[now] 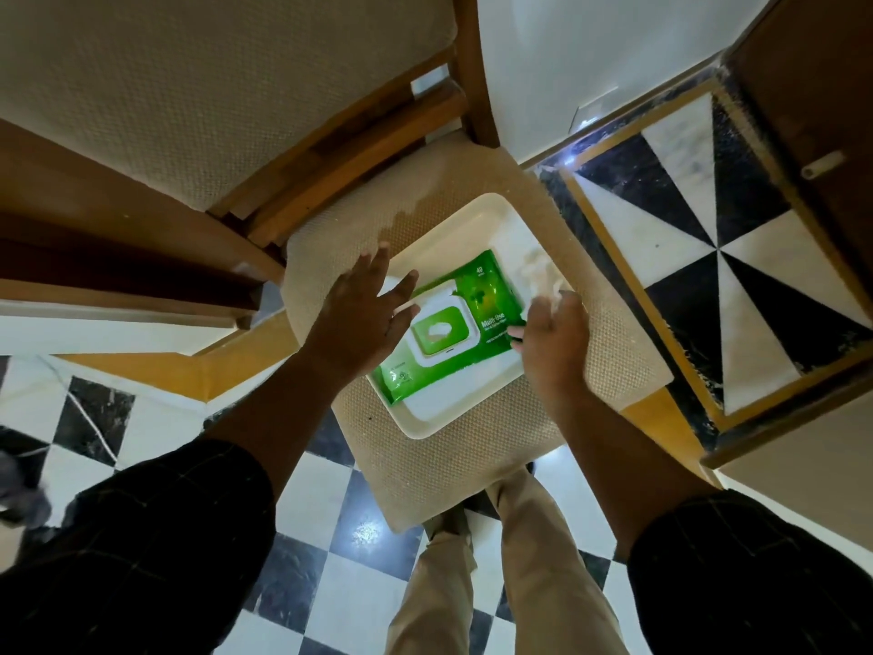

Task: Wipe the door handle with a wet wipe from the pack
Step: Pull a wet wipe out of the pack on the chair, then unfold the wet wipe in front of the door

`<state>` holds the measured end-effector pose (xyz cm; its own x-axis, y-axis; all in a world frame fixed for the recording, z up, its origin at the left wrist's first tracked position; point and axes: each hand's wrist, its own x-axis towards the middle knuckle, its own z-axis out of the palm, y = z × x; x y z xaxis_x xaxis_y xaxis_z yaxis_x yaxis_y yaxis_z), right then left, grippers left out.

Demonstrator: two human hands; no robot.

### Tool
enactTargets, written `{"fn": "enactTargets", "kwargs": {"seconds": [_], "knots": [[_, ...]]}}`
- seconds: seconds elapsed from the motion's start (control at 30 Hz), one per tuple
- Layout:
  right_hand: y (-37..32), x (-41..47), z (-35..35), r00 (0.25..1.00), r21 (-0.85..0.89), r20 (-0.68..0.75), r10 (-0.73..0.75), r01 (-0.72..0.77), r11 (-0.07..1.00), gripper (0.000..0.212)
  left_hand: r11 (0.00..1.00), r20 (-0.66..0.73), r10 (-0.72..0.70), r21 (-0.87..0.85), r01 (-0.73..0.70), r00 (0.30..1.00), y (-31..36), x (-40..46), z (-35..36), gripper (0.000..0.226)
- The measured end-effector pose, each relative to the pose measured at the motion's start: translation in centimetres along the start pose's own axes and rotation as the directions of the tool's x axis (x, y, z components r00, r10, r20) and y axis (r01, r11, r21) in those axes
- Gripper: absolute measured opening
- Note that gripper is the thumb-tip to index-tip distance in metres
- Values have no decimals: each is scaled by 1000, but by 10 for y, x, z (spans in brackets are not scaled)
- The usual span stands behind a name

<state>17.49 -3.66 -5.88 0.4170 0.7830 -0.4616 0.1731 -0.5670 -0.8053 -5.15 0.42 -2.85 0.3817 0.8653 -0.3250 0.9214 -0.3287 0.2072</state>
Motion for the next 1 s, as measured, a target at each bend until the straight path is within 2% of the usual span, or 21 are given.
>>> {"fn": "enactTargets", "kwargs": {"seconds": [0.03, 0.1, 0.2, 0.23, 0.3, 0.33, 0.43, 0.5, 0.53, 0.6, 0.63, 0.7, 0.8, 0.83, 0.9, 1.0], "knots": [[1, 2, -5, 999, 31, 18, 43, -43, 999, 34, 1000, 0, 0, 20, 0, 1000, -1, -2, 1, 50], [0, 0, -12, 999, -24, 49, 10, -9, 1000, 35, 999, -8, -18, 44, 18, 1000, 3, -6, 3, 57], [-3, -5, -24, 999, -76, -7, -37, 36, 996, 30, 999, 7, 11, 46, -12, 1000, 24, -17, 10, 66], [-7, -8, -30, 999, -74, -30, -35, 33, 997, 28, 997, 46, 63, 52, -65, 997, 34, -23, 12, 71], [-15, -13, -44, 999, -55, -32, -5, 3, 999, 24, 977, 246, 146, 114, -179, 958, 54, -37, 21, 88], [-19, -17, -52, 1000, -40, -17, 3, -4, 999, 21, 968, 355, 142, 147, -205, 924, 63, -44, 25, 97], [-41, -37, -80, 1000, 13, 22, 12, -12, 1000, 14, 981, 521, 17, 155, -114, 853, 80, -52, 17, 111], [-61, -54, -105, 999, 34, 38, 16, -17, 999, 15, 998, 570, -62, 63, 32, 819, 93, -50, -13, 104], [-71, -63, -118, 999, 49, 49, 14, -16, 999, 14, 987, 573, -98, -46, 152, 813, 101, -49, -30, 96], [-93, -85, -145, 998, 141, 66, 6, -15, 990, 13, 868, 525, -142, -342, 361, 839, 122, -51, -72, 79], [-109, -100, -162, 998, 219, 60, -10, -3, 976, 13, 762, 463, -127, -520, 385, 877, 139, -53, -98, 75], [-131, -131, -184, 997, 347, 79, -22, -6, 938, 16, 541, 386, -94, -754, 373, 918, 171, -63, -137, 75], [-167, -186, -221, 997, 427, 57, -42, 14, 904, 16, 327, 338, 74, -897, 298, 938, 224, -82, -198, 58], [-174, -200, -231, 998, 432, 38, -46, 25, 901, 17, 280, 290, 138, -928, 244, 947, 240, -87, -213, 44], [-189, -227, -255, 998, 476, -36, -60, 70, 877, 17, 267, 190, 211, -955, 131, 959, 272, -100, -241, 16], [-207, -252, -290, 976, 410, -169, -135, 195, 891, 16, 273, 106, 221, -961, 43, 969, 312, -107, -273, 23]]}}
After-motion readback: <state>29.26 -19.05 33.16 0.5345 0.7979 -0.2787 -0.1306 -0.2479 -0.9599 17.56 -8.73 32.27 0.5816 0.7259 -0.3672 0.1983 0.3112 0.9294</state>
